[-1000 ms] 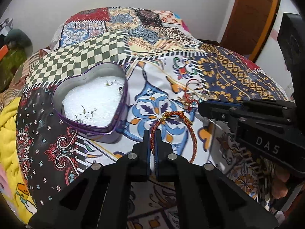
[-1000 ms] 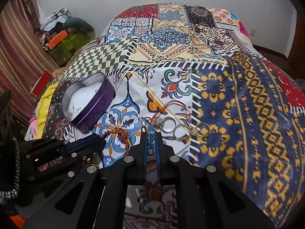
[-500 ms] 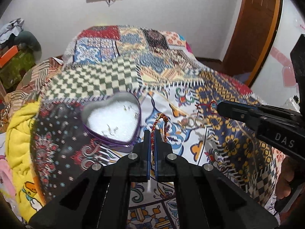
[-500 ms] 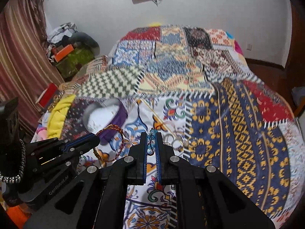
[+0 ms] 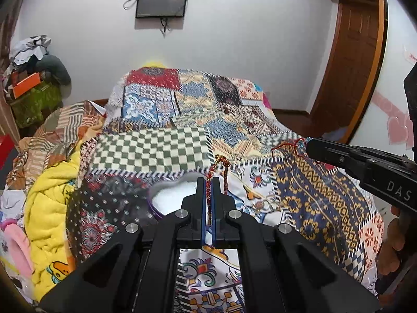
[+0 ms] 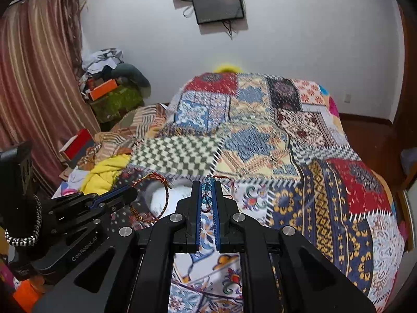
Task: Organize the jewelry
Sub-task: 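Carry both pieces over the heart tin and release them inside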
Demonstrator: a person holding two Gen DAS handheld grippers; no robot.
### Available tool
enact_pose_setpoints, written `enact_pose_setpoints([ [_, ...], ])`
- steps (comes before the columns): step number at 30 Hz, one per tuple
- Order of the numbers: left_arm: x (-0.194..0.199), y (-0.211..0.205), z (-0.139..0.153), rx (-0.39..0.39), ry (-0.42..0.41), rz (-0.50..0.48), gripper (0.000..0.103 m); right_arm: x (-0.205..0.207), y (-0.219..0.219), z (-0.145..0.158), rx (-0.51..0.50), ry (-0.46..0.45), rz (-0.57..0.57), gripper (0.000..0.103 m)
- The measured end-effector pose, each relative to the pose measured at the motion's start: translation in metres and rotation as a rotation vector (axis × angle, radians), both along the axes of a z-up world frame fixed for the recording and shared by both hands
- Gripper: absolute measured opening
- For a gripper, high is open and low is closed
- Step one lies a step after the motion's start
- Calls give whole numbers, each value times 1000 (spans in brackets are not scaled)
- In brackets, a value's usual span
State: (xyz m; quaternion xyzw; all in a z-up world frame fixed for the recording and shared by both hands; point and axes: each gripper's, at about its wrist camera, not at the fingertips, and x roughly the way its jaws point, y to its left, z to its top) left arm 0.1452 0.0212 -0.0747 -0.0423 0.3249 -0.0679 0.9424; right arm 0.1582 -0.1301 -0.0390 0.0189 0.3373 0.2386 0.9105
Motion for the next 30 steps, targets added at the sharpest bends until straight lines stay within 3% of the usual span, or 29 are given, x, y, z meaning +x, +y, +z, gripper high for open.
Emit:
enact_pose_setpoints([
  [12, 4, 32, 11, -14, -34, 68, 1, 2, 37, 14, 15, -52, 89, 7],
  [30, 29, 53, -12, -23, 14, 94, 1, 28, 78, -15, 13, 9, 175, 7],
])
